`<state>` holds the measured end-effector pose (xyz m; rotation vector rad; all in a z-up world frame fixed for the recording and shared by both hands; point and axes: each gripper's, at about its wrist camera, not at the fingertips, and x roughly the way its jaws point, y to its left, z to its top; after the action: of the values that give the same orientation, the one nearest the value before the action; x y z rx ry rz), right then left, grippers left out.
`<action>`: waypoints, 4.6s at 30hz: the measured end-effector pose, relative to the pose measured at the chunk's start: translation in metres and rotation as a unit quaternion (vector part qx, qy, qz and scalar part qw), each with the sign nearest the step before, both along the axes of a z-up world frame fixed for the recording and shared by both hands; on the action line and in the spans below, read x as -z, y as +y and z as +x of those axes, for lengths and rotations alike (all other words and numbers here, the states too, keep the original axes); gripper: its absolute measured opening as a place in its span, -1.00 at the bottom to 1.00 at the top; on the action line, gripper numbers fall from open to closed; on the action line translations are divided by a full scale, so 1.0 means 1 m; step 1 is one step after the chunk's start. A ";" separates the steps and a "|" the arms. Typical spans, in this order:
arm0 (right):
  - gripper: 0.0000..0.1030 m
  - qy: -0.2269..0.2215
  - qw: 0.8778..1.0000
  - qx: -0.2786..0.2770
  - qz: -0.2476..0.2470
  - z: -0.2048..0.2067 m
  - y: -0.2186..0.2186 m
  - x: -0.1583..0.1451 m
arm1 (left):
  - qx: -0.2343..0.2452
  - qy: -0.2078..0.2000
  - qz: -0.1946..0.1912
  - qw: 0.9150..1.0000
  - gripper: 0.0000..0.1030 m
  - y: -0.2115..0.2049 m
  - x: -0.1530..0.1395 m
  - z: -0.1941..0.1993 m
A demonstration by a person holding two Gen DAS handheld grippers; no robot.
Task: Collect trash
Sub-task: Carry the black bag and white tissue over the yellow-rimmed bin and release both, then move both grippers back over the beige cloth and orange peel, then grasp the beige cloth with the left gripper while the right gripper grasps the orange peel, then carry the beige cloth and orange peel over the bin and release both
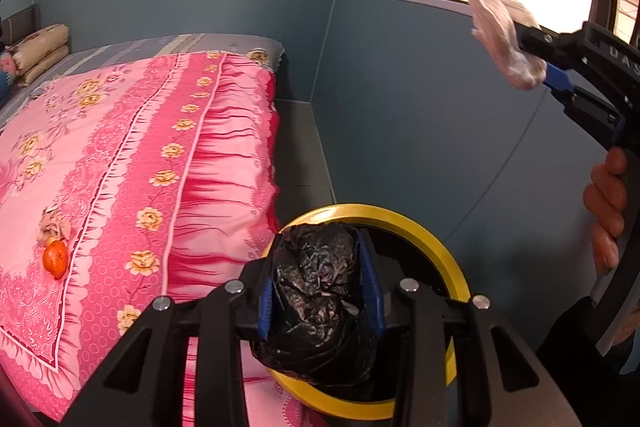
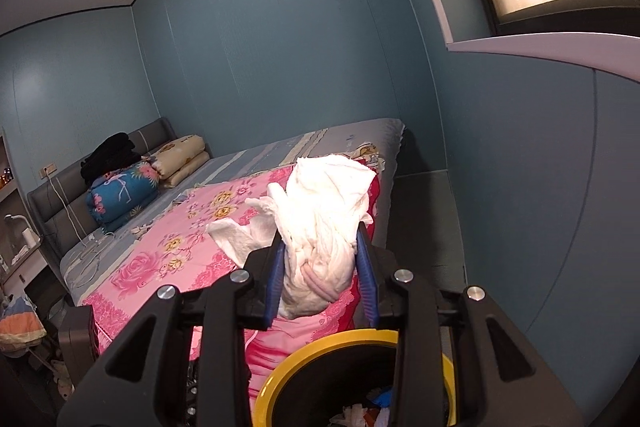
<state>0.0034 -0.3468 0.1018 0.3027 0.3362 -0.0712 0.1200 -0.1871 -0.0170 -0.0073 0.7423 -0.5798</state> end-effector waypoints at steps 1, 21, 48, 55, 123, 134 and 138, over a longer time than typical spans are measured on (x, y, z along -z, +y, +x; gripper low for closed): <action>-0.32 -0.001 1.000 0.002 0.002 0.000 -0.003 0.001 | 0.005 0.000 0.001 1.000 -0.35 -0.004 0.001 -0.001; 0.42 -0.010 1.000 0.022 0.015 0.005 -0.027 0.005 | -0.056 0.001 -0.009 0.998 0.70 0.035 0.013 0.008; 0.59 0.031 0.982 -0.184 -0.026 0.123 0.123 0.042 | -0.277 0.019 0.012 0.961 0.70 0.252 0.040 0.090; 0.59 0.074 0.968 -0.235 -0.054 0.171 0.196 0.095 | -0.308 0.056 0.009 0.950 0.70 0.303 0.070 0.134; -0.44 0.273 0.895 -0.348 -0.060 0.238 0.340 0.216 | -0.244 0.112 -0.049 0.962 -0.60 0.347 0.106 0.190; -0.44 0.145 0.942 -0.299 -0.050 0.150 0.256 0.124 | -0.228 -0.017 -0.038 0.973 -0.60 0.282 0.005 0.092; -0.44 0.102 0.954 -0.278 -0.048 0.123 0.230 0.096 | -0.209 -0.053 -0.036 0.976 -0.60 0.250 -0.026 0.061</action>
<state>0.1262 -0.1172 0.0056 0.0954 0.6116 0.4388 0.1806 0.0633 0.0086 -0.1950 0.5921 -0.2026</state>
